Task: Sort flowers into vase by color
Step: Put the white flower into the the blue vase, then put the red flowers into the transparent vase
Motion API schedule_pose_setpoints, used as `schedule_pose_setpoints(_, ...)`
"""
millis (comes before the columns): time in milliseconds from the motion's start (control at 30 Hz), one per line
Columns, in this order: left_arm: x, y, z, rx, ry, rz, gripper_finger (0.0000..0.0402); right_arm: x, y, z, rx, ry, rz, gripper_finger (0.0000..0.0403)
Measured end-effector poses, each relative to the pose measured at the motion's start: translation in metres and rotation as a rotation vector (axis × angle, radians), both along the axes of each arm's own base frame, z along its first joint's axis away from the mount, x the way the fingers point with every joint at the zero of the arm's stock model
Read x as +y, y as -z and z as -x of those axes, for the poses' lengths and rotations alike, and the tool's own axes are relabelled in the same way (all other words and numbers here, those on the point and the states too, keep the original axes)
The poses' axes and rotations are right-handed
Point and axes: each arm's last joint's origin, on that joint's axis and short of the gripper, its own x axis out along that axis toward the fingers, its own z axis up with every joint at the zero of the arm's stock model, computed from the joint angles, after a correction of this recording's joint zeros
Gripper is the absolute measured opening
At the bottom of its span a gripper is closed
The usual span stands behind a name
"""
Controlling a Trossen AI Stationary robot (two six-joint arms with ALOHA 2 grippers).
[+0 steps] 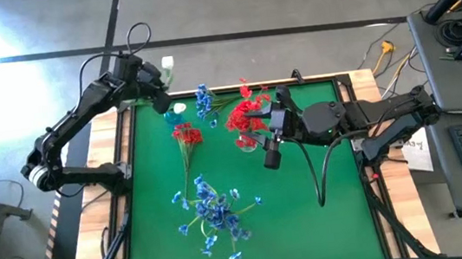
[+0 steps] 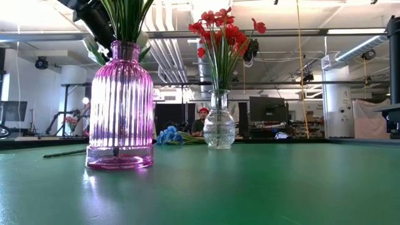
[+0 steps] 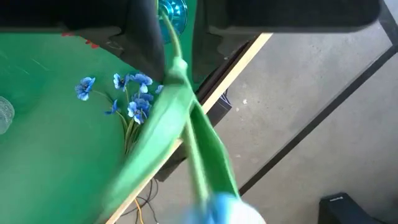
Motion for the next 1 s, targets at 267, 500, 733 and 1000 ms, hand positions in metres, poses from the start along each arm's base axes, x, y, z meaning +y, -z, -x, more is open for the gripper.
schedule_pose_setpoints(267,-0.003,-0.003,0.002,-0.021,-0.022,0.013,0.0147,0.0,0.002,0.0,0.008,0.0,0.008,0.0194)
schedule_pose_setpoints(500,-0.015,-0.021,0.011,-0.079,-0.036,-0.033,0.019,-0.004,0.005,-0.002,0.019,0.01,0.013,0.0194)
schedule_pose_setpoints(733,-0.036,-0.067,0.019,-0.197,-0.031,-0.111,0.0195,-0.009,0.006,-0.003,0.025,0.028,0.017,0.0194)
schedule_pose_setpoints(1000,-0.101,-0.099,0.019,-0.291,0.147,-0.051,0.0189,-0.01,0.007,-0.003,0.032,0.029,0.019,0.0194)
